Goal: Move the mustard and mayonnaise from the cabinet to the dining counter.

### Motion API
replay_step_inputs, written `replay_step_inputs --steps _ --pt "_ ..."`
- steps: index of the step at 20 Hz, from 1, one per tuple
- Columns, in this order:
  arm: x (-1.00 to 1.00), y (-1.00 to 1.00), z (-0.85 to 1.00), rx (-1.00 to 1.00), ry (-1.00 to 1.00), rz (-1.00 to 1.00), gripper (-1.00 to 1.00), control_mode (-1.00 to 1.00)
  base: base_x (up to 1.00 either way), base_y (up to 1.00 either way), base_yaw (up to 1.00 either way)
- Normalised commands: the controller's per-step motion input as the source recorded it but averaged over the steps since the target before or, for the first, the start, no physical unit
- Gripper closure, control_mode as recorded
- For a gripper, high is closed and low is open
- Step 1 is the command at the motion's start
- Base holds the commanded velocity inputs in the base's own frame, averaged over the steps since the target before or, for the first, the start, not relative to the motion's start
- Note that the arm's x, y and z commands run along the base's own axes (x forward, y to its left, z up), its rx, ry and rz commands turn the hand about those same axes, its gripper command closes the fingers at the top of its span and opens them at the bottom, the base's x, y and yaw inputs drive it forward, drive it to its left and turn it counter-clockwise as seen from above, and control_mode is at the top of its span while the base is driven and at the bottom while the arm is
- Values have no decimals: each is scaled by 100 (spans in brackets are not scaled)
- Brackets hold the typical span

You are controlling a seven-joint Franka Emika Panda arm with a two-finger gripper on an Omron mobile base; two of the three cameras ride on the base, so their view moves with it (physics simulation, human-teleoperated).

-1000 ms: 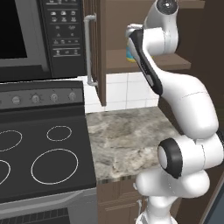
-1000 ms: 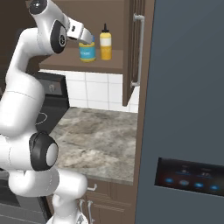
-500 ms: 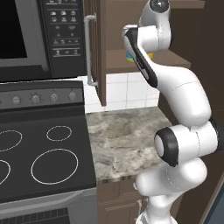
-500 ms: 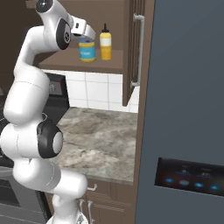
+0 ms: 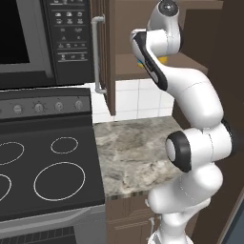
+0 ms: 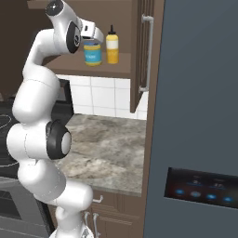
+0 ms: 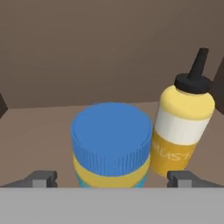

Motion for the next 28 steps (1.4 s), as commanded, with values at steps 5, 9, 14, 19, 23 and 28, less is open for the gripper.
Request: replay_step_inputs --steps 5,9,14,19,23,28 --pt "24 0 0 0 0 0 -100 -100 0 0 0" --pt "10 0 0 0 1 0 -100 -100 0 0 0" --pt "13 0 -1 0 0 0 -100 -100 0 0 0" --pt "7 0 -3 0 0 0 -100 -100 0 0 0" --pt "4 0 0 0 0 0 -100 -100 0 0 0" --pt "0 0 -5 0 0 0 -100 -100 0 0 0"
